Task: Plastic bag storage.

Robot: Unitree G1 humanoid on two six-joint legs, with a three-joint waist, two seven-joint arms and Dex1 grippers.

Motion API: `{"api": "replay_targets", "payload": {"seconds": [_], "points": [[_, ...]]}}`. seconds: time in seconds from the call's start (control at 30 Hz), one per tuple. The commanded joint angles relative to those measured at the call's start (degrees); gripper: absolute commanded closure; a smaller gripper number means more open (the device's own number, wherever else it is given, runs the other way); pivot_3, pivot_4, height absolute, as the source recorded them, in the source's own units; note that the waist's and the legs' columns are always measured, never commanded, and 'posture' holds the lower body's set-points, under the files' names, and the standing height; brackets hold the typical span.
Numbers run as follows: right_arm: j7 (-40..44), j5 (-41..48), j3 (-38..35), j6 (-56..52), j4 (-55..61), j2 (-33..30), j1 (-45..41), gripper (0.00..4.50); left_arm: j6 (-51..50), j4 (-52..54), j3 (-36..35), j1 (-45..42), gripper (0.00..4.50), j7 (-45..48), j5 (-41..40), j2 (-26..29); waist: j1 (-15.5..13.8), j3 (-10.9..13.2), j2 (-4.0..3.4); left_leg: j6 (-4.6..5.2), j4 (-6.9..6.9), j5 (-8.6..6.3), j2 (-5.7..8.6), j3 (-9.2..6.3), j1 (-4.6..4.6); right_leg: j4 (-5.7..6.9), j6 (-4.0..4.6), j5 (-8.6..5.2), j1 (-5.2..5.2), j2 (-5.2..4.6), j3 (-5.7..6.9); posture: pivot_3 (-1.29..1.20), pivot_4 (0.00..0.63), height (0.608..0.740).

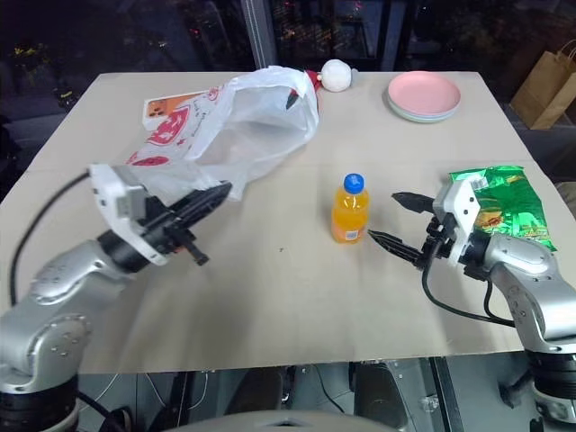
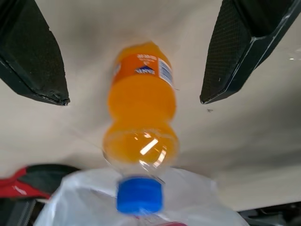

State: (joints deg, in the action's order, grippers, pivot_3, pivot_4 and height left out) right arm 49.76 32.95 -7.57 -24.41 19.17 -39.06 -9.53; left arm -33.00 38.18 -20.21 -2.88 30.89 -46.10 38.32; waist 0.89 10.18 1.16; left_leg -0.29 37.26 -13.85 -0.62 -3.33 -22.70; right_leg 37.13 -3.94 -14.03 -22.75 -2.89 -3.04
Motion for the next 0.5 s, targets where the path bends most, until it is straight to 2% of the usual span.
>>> {"api": "replay_targets", "payload": {"seconds": [0.03, 0.27, 0.43, 0.5], "points": [[-2.71, 0.98, 0.5, -3.5, 1.19, 0.94, -2.06, 0.0, 1.87, -0.85, -2.48, 2.8, 4.43, 3.0, 0.96, 1.42, 0.02, 0.01, -0.01, 0.0, 0.0, 0.0, 0.0, 0.02, 0.01, -0.01, 0.0, 0.0, 0.0, 0.0, -0.01, 0.0, 0.15, 0.74], [-9.86, 1.86, 2.75, -11.44, 2.07, 5.1, -6.47, 0.0, 2.18, -0.54, -3.82, 4.73, 4.43, 4.89, -0.45, 1.31, -0.09, 0.01, -0.01, 0.0, 0.01, 0.0, -0.01, -0.04, 0.0, -0.02, 0.01, -0.01, 0.01, 0.01, 0.03, 0.0, 0.15, 0.74], [-11.75, 5.53, 1.07, -14.99, 2.1, 7.73, -9.46, 0.0, 1.18, -0.59, -5.94, 4.2, 4.43, 4.02, -3.45, 1.49, -0.06, 0.02, -0.01, 0.0, 0.0, 0.0, -0.02, -0.06, -0.01, -0.02, 0.01, 0.0, 0.0, 0.01, 0.04, 0.0, 0.15, 0.74], [-10.89, 4.54, 2.98, -14.83, 2.28, 7.46, -10.2, 0.0, 0.55, -0.52, -6.3, 3.89, 4.43, 3.98, -5.01, 1.74, -0.08, 0.01, -0.01, 0.0, -0.01, 0.0, -0.02, -0.06, -0.01, -0.02, 0.01, 0.0, 0.0, 0.01, 0.04, 0.0, 0.15, 0.74]]}}
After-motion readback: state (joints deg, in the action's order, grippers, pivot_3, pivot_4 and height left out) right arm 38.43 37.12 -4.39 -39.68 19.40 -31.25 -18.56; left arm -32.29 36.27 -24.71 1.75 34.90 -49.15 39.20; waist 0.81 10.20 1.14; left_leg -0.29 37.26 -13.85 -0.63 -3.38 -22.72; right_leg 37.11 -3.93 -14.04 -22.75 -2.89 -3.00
